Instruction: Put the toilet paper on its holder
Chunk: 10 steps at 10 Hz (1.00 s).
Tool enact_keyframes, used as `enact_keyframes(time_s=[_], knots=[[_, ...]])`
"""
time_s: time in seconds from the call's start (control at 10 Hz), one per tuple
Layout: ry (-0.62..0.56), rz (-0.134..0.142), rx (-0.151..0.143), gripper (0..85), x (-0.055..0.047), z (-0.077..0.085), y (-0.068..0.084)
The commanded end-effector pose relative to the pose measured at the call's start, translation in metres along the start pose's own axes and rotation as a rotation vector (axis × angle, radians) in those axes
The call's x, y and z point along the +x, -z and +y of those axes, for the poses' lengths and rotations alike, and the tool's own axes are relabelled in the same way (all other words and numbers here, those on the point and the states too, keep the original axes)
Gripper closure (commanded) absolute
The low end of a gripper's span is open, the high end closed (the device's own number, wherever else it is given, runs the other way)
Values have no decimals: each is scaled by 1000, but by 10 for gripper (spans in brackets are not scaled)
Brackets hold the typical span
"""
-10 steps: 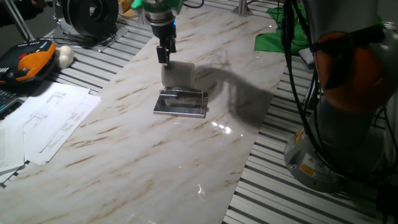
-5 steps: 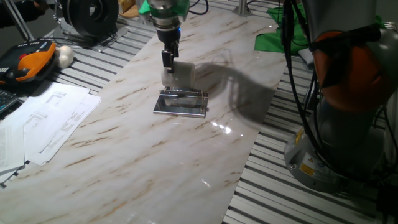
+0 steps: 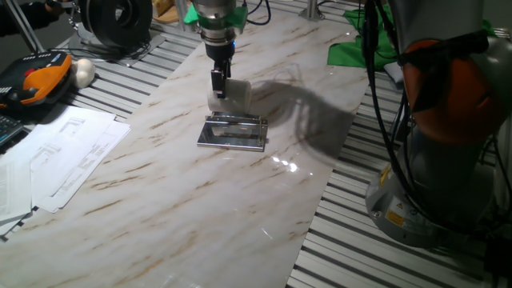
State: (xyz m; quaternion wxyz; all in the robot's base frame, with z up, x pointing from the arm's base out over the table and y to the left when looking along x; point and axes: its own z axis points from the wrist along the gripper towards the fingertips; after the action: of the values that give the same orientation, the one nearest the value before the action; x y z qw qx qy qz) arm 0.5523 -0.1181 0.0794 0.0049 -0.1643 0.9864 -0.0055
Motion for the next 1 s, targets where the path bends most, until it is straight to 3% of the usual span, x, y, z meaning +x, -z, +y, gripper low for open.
enact_keyframes(time_s=[0.0,0.4,0.7,0.9], knots=[[0,-4,-2,0,1,0,-1],[-1,-50,-24,0,7,-2,-6],[-20,-64,-32,0,8,-2,-8],[-17,-89,-22,0,10,0,-10]])
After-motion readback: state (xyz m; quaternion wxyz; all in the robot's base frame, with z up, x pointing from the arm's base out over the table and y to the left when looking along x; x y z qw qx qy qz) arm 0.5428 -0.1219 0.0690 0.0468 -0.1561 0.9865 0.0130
